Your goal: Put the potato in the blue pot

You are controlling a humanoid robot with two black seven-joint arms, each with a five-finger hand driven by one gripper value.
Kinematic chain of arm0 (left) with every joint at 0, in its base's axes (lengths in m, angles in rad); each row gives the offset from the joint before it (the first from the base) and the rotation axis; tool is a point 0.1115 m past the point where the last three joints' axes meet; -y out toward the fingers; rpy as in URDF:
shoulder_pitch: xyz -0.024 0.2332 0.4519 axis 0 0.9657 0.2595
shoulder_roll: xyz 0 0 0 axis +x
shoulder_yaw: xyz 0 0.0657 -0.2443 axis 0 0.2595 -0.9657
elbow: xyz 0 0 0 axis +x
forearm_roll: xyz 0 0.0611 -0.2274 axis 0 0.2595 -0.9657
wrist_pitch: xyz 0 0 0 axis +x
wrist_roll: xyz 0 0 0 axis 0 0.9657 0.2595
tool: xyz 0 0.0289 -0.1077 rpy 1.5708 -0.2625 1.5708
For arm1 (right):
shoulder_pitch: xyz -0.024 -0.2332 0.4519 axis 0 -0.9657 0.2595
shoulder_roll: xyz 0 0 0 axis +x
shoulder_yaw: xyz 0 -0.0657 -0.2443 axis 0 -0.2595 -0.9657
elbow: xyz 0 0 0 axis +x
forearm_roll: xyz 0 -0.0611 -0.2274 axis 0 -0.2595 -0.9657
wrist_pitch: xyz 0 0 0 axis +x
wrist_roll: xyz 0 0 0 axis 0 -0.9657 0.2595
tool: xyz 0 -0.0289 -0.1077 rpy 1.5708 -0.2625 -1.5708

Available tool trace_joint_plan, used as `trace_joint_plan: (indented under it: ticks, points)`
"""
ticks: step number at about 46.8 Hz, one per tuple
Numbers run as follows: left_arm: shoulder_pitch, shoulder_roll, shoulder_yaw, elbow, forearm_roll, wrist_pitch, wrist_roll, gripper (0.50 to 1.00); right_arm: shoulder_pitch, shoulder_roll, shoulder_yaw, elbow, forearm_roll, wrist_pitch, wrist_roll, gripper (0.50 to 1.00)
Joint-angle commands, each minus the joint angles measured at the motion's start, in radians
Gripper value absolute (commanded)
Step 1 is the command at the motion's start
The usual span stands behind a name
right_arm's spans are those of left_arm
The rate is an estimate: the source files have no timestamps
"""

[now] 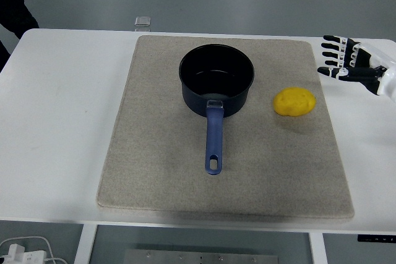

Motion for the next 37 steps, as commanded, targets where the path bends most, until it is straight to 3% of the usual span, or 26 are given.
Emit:
trace_joint_plan:
  ticks: [1, 11, 20, 37]
  points:
    - [-0.001, 0.0, 0.0, -0.001, 0.0, 0.0, 0.0, 0.996, -0.012, -0.007, -0.001, 0.021, -0.062, 0.001, 0.002, 0.928]
    - [-0.001, 0.0, 0.0, 0.004, 0.0, 0.0, 0.0, 0.996, -0.034, -0.004, -0.028, 0.056, -0.156, -0.023, 0.008, 0.928]
    - [-0.001, 0.0, -0.001, 0.004, 0.0, 0.0, 0.0, 0.996, -0.041, 0.007, -0.053, 0.056, -0.269, -0.118, 0.091, 0.928]
    - [-0.001, 0.0, 0.0, 0.003, 0.0, 0.0, 0.0, 0.996, -0.041, 0.047, -0.073, 0.052, -0.294, -0.195, 0.114, 0.928]
